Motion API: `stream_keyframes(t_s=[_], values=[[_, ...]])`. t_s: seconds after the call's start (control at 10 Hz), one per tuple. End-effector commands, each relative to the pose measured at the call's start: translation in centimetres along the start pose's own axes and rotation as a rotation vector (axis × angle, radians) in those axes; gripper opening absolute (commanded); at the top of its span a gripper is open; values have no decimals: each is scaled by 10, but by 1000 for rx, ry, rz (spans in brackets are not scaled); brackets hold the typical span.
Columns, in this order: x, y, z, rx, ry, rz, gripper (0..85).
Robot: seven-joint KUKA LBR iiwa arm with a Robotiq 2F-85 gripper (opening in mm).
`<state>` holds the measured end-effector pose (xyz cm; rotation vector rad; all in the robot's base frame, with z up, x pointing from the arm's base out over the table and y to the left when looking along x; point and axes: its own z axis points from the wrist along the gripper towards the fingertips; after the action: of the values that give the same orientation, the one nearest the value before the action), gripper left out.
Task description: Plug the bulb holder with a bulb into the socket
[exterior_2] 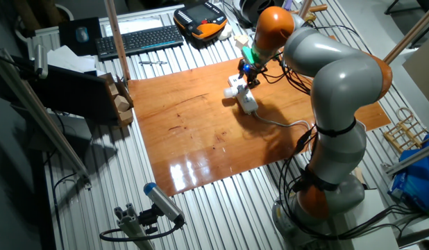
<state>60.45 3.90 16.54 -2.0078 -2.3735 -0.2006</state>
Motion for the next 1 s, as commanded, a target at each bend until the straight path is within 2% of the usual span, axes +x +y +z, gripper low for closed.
stream_keyframes(t_s=[0.0, 0.2, 0.4, 0.6, 0.8, 0.9], values=[[5, -1, -2, 11, 15, -75, 340], [18, -5, -8, 24, 30, -173, 0], [26, -9, -10, 47, 16, -324, 0], [31, -16, -16, 50, 9, -583, 0], [32, -21, -20, 85, -54, -929, 0], [26, -22, -21, 103, -64, -1103, 0]])
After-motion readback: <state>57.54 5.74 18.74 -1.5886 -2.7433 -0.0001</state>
